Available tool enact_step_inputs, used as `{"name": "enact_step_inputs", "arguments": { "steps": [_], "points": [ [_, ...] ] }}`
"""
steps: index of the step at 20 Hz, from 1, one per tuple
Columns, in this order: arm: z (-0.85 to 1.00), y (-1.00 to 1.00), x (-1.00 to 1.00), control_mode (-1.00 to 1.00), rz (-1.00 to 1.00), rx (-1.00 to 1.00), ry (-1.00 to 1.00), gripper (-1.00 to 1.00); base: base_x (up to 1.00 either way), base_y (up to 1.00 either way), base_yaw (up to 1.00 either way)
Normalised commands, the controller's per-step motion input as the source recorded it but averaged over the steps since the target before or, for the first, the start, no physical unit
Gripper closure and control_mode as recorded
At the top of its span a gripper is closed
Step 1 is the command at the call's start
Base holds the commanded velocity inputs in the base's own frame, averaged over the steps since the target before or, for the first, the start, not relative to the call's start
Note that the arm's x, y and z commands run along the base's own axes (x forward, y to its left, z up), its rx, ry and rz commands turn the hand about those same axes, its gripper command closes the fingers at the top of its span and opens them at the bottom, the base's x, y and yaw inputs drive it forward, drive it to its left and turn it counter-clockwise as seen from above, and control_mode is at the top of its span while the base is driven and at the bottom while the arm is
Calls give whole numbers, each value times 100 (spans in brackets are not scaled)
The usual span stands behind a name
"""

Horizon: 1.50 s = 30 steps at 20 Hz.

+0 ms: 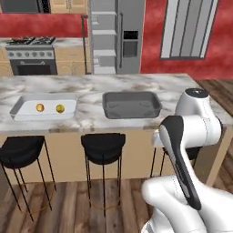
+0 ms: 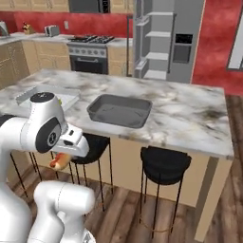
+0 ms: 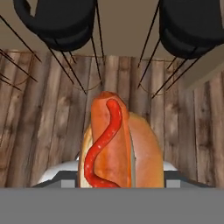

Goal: Place the cold items (lemon and mango) from the fridge in one tupperware on the dining counter. Place the warm items (kebab skewer and hot dog) in the stove area in another tupperware.

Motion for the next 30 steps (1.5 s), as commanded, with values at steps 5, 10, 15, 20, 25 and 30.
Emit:
{"name": "enact_step_inputs", "arguments": {
  "steps": [5,10,15,20,25,30],
  "points": [
    [0,0,0,100,0,0,0,100,62,-85,21],
    [0,0,0,100,0,0,0,100,66,-35,-9],
    [0,0,0,100,0,0,0,100,64,43,-19],
    [0,0,0,100,0,0,0,100,50,51,-20],
    [0,0,0,100,0,0,0,100,34,20,-19],
    [0,0,0,100,0,0,0,100,55,43,-10]
  ]
}}
